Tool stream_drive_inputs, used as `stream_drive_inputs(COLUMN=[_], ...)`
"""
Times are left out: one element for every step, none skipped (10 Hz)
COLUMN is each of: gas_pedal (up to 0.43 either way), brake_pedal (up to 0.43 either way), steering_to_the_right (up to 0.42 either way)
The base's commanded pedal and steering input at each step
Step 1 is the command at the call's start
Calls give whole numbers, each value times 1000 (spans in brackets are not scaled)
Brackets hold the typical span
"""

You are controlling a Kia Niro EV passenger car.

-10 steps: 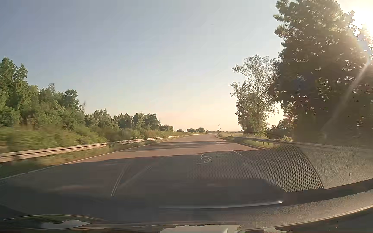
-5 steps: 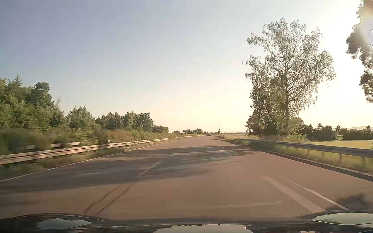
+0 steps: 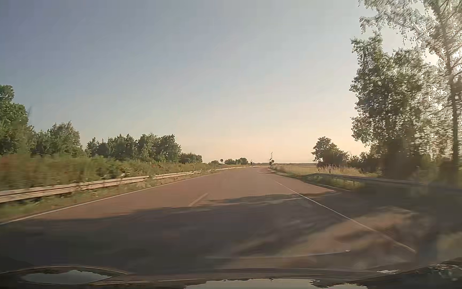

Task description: Follow the waypoints while adhering to traffic rules and regulations

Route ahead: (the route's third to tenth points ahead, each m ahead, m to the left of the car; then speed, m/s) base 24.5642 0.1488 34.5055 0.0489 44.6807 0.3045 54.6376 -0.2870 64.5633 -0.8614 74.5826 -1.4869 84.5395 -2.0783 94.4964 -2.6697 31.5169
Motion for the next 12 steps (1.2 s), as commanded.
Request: stream_drive_inputs(gas_pedal=[248, 248, 248, 248, 248, 248, 248, 248, 248, 248, 248, 248], brake_pedal=[0, 0, 0, 0, 0, 0, 0, 0, 0, 0, 0, 0], steering_to_the_right=[4, 4, 4, 4, 4, 4, 4, 4, 4, 4, 4, 4])
